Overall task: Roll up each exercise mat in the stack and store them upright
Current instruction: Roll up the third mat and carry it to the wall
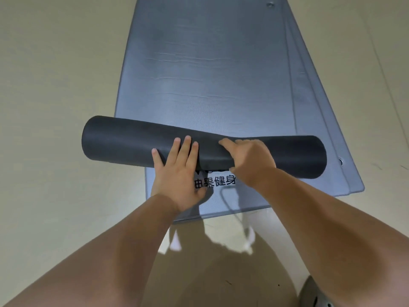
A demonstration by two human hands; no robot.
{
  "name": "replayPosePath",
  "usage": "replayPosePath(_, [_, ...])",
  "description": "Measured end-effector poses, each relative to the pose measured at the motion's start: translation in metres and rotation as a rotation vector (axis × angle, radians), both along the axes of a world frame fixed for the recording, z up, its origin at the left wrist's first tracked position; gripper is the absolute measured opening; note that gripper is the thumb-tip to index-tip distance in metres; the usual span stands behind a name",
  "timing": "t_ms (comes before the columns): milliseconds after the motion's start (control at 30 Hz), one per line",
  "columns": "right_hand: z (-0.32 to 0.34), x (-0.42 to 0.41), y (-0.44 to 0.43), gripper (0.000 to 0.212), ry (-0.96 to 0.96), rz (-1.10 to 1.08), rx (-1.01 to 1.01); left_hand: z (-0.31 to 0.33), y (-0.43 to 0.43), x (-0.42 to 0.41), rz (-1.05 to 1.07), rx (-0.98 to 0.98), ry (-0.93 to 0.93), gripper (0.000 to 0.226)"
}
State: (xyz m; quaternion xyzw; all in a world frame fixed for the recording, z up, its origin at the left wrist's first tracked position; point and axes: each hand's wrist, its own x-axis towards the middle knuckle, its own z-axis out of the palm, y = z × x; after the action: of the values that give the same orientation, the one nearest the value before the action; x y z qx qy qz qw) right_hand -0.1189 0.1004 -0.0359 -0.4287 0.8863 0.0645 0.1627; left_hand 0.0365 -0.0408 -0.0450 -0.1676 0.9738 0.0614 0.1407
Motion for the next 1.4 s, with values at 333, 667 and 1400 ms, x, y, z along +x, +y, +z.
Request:
replayPosePath(333, [0.055, 0.008, -0.003, 0.063, -0.471, 0.064, 0.248, -0.002, 0.035, 0.069, -0.07, -0.052, 0.101, 0.111])
replayPosePath(667, [0.025, 0.013, 0.027, 0.096, -0.561, -0.166, 0.055, -0.003, 0.033, 0.033, -0.036, -0.092, -0.129, 0.129])
replayPosePath(1400, [-0.001, -0.009, 0.02, 0.106, -0.165, -0.193, -0.001, -0.017, 0.032, 0.014, 0.003, -0.065, -0.049, 0.132])
